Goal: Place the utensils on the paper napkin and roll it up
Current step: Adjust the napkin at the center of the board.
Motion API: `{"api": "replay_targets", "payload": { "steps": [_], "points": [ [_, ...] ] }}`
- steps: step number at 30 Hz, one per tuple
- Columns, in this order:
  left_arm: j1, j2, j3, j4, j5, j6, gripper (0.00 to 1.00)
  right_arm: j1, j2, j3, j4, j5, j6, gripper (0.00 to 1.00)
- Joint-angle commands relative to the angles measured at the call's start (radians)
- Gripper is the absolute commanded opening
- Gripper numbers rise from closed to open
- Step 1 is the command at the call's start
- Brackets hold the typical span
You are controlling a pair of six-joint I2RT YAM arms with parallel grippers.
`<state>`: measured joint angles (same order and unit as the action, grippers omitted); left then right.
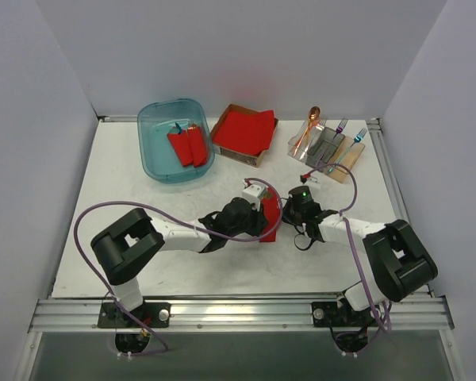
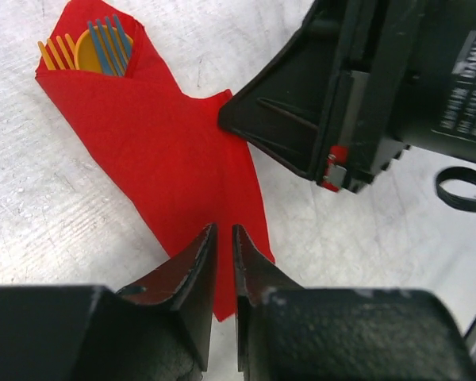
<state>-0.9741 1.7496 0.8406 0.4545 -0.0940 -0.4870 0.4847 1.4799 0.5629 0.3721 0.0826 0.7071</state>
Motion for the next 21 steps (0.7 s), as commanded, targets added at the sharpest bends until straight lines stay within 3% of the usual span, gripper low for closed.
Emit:
{"api": "replay_targets", "payload": {
  "steps": [1, 7, 15, 21],
  "points": [
    [-0.001, 0.060, 0.080, -0.072, -0.042, 0.042, 0.23, -0.005, -0.033, 0.003, 0.004, 0.028, 0.003, 0.00],
    [-0.009, 0.119, 0.132, -0.145, -0.087, 0.039, 0.23, -0.005, -0.041, -0.012, 0.008, 0.029, 0.012, 0.00],
    [-0.034, 0.175, 0.199, -0.233, -0.131, 0.056, 0.13, -0.006, -0.073, -0.035, 0.019, 0.029, 0.020, 0.00],
    [-0.048, 0.186, 0.224, -0.275, -0.171, 0.074, 0.12, -0.017, -0.116, -0.020, -0.010, 0.049, -0.011, 0.25]
  ]
}}
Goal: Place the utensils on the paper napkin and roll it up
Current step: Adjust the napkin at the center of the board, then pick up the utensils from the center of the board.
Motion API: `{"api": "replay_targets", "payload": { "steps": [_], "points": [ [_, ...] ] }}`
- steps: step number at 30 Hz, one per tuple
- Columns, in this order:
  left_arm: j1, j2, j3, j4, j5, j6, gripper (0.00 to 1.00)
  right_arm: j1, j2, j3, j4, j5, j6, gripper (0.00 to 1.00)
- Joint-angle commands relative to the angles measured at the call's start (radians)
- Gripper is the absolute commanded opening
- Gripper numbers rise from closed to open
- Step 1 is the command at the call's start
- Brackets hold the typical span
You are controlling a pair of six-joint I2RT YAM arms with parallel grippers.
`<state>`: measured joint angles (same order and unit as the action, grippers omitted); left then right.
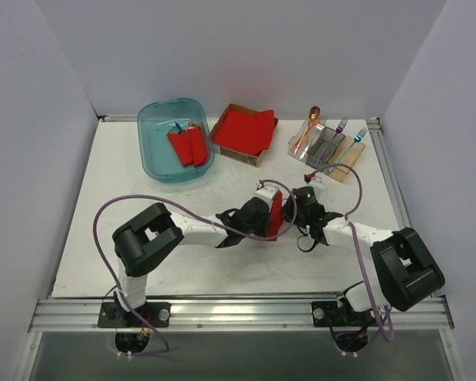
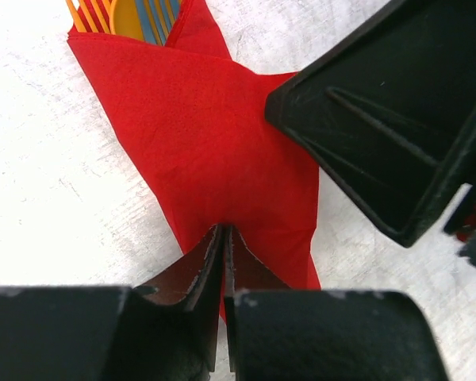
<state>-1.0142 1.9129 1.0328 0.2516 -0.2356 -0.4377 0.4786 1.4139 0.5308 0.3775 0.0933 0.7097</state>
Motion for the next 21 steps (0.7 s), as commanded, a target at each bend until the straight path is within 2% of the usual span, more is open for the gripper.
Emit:
{"api": "replay_targets", "payload": {
  "steps": [1, 15, 21],
  "points": [
    [-0.006, 0.021, 0.035, -0.075, -0.030, 0.027, 0.12, -0.020, -0.053, 0.021, -0.018, 0.039, -0.018, 0.26],
    [-0.007, 0.008, 0.032, -0.052, 0.002, 0.057, 0.12, -0.086, 0.017, 0.115, 0.014, -0.116, -0.162, 0.59],
    [-0.007, 0.002, 0.024, -0.032, 0.013, 0.065, 0.12, -0.084, 0.094, 0.156, 0.011, -0.168, -0.197, 0.60]
  ]
}}
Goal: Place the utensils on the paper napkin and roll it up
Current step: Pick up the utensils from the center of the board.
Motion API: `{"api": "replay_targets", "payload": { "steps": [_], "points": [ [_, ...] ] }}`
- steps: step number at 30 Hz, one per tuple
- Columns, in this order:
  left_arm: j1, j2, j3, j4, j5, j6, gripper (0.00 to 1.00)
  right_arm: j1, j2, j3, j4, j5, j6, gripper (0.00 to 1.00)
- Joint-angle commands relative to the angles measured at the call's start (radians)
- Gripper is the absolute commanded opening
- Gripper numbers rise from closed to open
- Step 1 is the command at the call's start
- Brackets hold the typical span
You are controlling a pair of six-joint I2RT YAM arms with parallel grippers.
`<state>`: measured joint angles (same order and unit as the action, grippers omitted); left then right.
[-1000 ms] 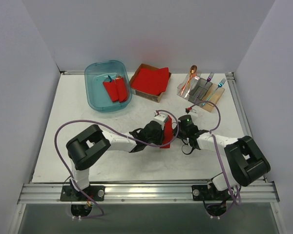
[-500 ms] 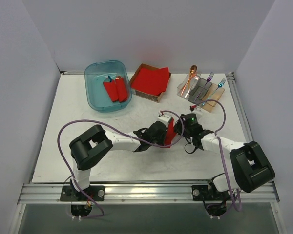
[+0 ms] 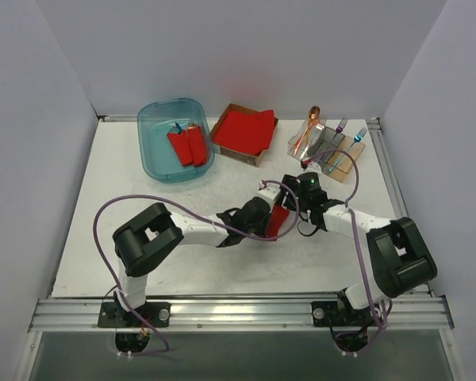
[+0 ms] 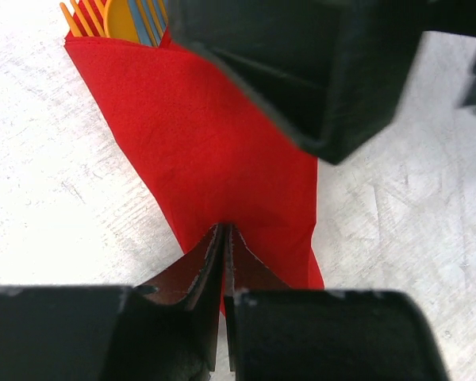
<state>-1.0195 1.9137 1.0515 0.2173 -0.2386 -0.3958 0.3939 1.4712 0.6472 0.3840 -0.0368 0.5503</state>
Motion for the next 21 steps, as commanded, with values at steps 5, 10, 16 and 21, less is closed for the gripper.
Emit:
{"api": "replay_targets", "payload": {
  "steps": [5, 10, 16, 21],
  "points": [
    [-0.002, -0.007, -0.002, 0.025, 0.022, 0.028, 0.12, 0.002, 0.101, 0.060, 0.003, -0.051, -0.052, 0.59],
    [-0.002, -0.007, -0.008, 0.034, 0.028, 0.031, 0.12, 0.006, 0.150, 0.089, -0.036, -0.020, -0.058, 0.51],
    [-0.002, -0.013, -0.019, 0.048, 0.030, 0.038, 0.12, 0.020, 0.178, 0.111, -0.076, 0.003, -0.070, 0.39],
    [-0.002, -0.015, -0.016, 0.053, 0.033, 0.043, 0.12, 0.051, 0.195, 0.124, -0.112, 0.021, -0.070, 0.39]
  ]
}}
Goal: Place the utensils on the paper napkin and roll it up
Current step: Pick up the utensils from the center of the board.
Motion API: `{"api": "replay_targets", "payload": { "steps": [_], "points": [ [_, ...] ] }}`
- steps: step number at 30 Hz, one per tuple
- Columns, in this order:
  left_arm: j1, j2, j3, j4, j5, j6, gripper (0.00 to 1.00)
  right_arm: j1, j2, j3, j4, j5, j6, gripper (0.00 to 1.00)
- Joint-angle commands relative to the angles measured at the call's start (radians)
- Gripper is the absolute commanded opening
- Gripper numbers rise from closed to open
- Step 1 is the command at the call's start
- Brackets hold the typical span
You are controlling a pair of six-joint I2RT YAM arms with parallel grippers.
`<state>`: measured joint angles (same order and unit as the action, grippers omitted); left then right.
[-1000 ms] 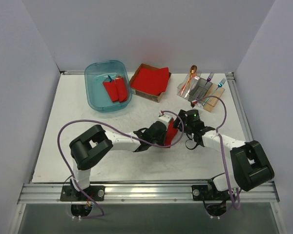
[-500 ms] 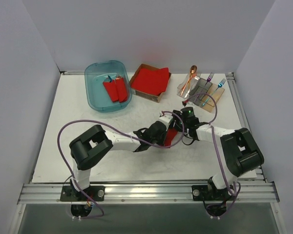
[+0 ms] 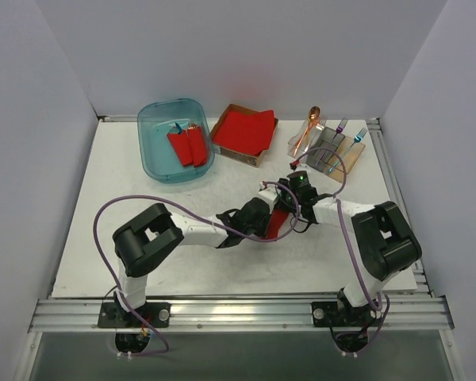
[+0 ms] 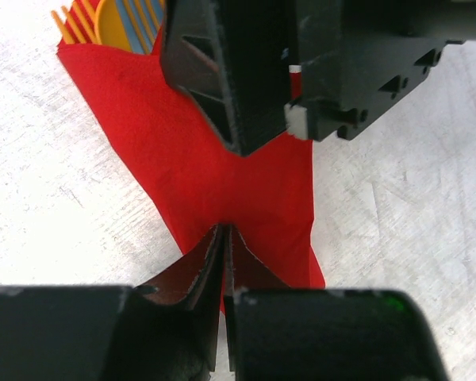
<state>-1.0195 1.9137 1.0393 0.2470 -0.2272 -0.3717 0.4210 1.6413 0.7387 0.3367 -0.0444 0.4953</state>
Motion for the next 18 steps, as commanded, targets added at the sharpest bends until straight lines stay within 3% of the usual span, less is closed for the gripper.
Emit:
{"api": "replay_targets", "payload": {
  "steps": [1, 11, 18],
  "points": [
    [-0.002, -0.016, -0.004, 0.024, 0.022, 0.020, 0.12, 0.030, 0.026, 0.033, -0.068, 0.032, -0.015, 0.39],
    [-0.002, -0.010, 0.002, 0.025, 0.031, 0.025, 0.12, 0.045, 0.035, 0.018, -0.081, 0.015, -0.012, 0.38],
    [-0.004, -0.010, -0.008, 0.029, 0.038, 0.022, 0.12, 0.022, -0.006, -0.009, -0.047, -0.012, 0.014, 0.51]
  ]
}}
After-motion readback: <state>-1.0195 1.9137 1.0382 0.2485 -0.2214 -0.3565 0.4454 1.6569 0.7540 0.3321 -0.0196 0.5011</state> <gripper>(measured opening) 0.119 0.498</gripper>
